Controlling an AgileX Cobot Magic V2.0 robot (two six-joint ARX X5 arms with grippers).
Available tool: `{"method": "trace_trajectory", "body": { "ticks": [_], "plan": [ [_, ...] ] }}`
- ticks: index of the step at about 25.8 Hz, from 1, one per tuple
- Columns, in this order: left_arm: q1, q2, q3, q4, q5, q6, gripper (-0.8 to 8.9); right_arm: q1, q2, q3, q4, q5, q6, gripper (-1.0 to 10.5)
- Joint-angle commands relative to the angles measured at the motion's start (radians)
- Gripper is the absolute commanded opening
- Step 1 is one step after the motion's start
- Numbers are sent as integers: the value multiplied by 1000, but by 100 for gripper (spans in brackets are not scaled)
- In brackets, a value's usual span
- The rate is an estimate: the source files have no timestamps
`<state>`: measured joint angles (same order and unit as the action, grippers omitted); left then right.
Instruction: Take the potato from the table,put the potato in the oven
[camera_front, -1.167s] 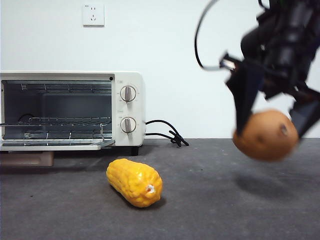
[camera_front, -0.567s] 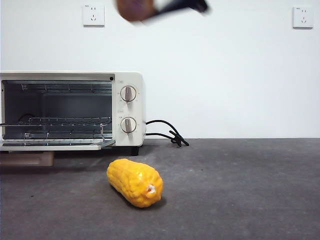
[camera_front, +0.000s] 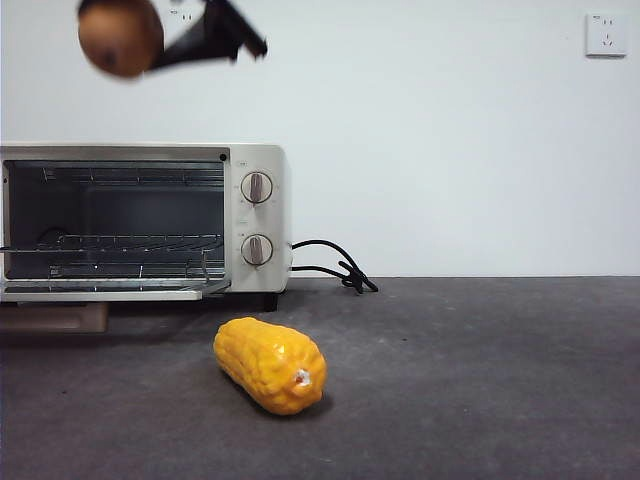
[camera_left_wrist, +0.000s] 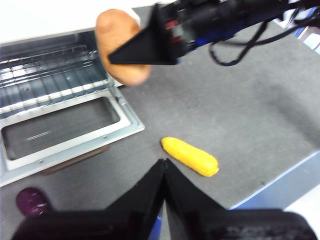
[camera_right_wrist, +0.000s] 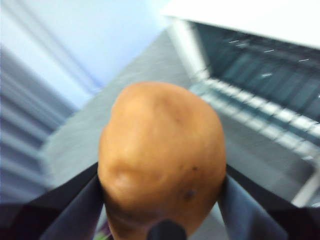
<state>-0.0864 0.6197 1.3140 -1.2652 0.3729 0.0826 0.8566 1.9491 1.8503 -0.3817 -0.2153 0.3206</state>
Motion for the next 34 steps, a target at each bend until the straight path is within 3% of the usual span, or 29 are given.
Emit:
{"method": "trace_trajectory", "body": {
  "ticks": [1, 7, 12, 17, 34],
  "plan": [
    [-3, -2, -9, -7, -35, 18, -6, 3, 85, 52, 38, 90, -62, 62],
    [-5, -2, -9, -14, -37, 18, -6, 5, 280, 199, 52, 139, -168, 62],
    [-5, -2, -9, -16, -38, 18, -6, 5, 389, 294, 38, 171, -177, 62],
    [-5, -2, -9, -28, -38, 18, -6, 5, 444, 351, 37, 263, -213, 61],
    [-18, -2, -9, -39, -37, 13, -6, -71, 511, 372, 87, 306, -243, 59]
  ]
}}
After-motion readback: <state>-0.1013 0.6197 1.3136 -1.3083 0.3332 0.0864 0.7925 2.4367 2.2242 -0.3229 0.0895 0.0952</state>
